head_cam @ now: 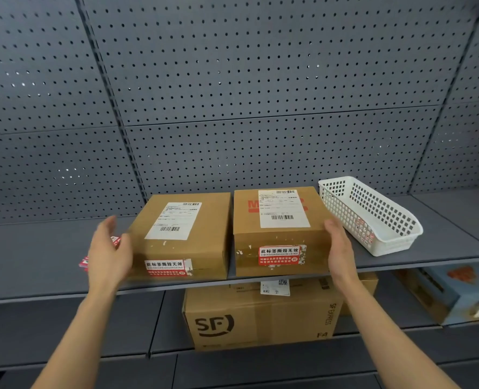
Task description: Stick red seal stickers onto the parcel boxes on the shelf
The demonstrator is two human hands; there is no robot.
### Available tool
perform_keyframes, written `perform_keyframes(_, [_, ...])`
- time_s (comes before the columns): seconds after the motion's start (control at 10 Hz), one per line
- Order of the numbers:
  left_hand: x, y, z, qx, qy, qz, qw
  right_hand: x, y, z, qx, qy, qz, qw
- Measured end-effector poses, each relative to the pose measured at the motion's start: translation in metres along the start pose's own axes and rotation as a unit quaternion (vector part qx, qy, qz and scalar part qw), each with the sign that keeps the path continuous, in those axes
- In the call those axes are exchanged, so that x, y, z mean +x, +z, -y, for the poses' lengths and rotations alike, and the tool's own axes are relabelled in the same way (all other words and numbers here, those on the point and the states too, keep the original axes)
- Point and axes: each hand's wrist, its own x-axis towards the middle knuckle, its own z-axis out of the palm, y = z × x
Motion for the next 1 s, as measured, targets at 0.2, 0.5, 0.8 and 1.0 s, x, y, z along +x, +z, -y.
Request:
perform_keyframes(0.2, [-0.013, 0.005, 0.016, 0.002, -0.071, 0.064, 0.995, -0.001, 0.002, 0.002, -0.005, 0.007, 0.001, 1.0])
perform_keyframes(0.5, [-0.015, 0.004, 0.014, -0.052, -0.08, 0.078, 0.992, 0.0, 0.008, 0.013, -0.029, 0.036, -0.039, 0.998])
perform_keyframes(0.8, [-0.018, 0.004, 0.021, -0.114, -0.082, 0.08, 0.987, 0.005, 0.013, 0.019, -0.035, 0.033, -0.052, 0.997])
perform_keyframes(1.0, [-0.015, 0.004, 0.026, -0.142, -0.083, 0.079, 0.983, 0.007, -0.001, 0.013, -0.058, 0.0, -0.059, 0.997])
